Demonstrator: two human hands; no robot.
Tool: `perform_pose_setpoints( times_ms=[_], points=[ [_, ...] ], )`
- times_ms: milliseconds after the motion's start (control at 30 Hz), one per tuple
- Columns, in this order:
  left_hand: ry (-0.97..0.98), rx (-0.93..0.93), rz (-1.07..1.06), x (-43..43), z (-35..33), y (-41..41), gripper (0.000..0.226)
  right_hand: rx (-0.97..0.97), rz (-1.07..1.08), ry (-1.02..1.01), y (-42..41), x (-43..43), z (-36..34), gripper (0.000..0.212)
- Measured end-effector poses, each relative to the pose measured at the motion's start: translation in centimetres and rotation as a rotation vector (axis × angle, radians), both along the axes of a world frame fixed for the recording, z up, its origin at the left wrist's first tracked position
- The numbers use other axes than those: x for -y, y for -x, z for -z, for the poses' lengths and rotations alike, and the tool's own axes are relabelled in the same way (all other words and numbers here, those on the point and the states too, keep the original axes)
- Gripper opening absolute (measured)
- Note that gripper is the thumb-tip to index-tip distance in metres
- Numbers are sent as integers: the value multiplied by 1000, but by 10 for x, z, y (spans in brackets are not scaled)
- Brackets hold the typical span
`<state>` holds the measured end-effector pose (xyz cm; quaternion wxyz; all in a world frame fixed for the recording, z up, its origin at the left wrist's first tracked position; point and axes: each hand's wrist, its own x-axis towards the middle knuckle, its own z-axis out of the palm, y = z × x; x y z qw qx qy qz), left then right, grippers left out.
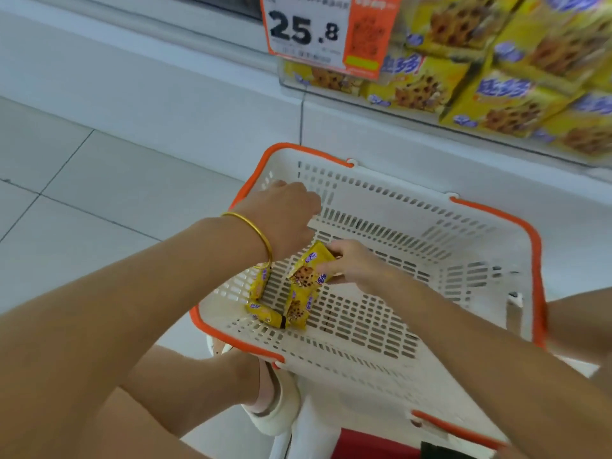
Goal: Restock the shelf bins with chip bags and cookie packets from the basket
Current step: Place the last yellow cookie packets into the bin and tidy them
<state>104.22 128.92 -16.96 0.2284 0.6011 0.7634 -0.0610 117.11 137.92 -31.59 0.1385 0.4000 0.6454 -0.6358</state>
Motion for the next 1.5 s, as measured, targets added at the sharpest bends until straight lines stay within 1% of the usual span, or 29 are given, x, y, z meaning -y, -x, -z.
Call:
perform_pose_setpoints(
  times_ms=[100,167,200,267,333,400,433,467,533,567,600,633,700,733,767,800,833,900,967,1033,1167,1333,1400,1500],
  points=[
    [42,122,-18,-19,-9,-16,48,-189,18,59,-21,-20,-64,26],
    [56,193,-34,-32,-18,-30,53,-265,59,41,-35,-29,-100,32],
    [43,207,-23,-38,-24,-36,51,-292,81,14,-42,-31,-115,33],
    [0,217,20,-48,-39,-47,43,-337,131,-21,-58,-34,-138,33],
    [-61,262,21,-56,-53,-55,33,-408,239,0,-74,-36,-155,28],
    [-140,406,-46,-61,-63,-58,24,-500,408,93,-90,-36,-168,18],
    [-190,480,-88,-63,-68,-60,20,-540,469,123,-97,-35,-174,20],
    [-249,538,-131,-65,-73,-61,18,-559,508,122,-103,-33,-180,30],
    [-397,651,-206,-69,-84,-65,13,-589,530,41,-113,-27,-193,47],
    [-478,713,-230,-70,-90,-68,9,-627,539,-30,-115,-25,-200,47],
    [-555,777,-244,-72,-97,-71,8,-672,558,-124,-115,-23,-209,41],
    [-627,838,-254,-74,-104,-74,10,-714,582,-247,-114,-23,-218,35],
    [-773,928,-277,-77,-115,-78,10,-772,605,-477,-110,-27,-242,33],
    [-875,923,-278,-78,-119,-79,6,-790,600,-557,-107,-31,-255,33],
    [-995,862,-265,-80,-124,-80,3,-803,593,-627,-105,-37,-267,34],
    [-1109,761,-249,-81,-127,-79,6,-808,585,-698,-102,-45,-280,33],
    [-1198,646,-232,-83,-129,-76,13,-809,567,-776,-98,-53,-292,33],
    [-1286,466,-205,-87,-129,-69,32,-782,490,-925,-86,-71,-311,31],
    [-1289,378,-205,-93,-124,-62,44,-715,417,-984,-73,-91,-321,31],
    [-1266,332,-221,-98,-120,-57,48,-655,397,-989,-63,-111,-323,31],
    [-1231,190,-157,-104,-117,-54,45,-665,418,-1103,-57,-136,-323,31],
    [-1230,79,-149,-110,-118,-51,43,-607,407,-1081,-64,-151,-323,31],
    [-1220,43,-134,-112,-118,-49,43,-535,381,-1163,-62,-149,-321,29],
    [-1210,30,-135,-112,-118,-49,41,-434,313,-1326,-53,-140,-320,34]
  ],
)
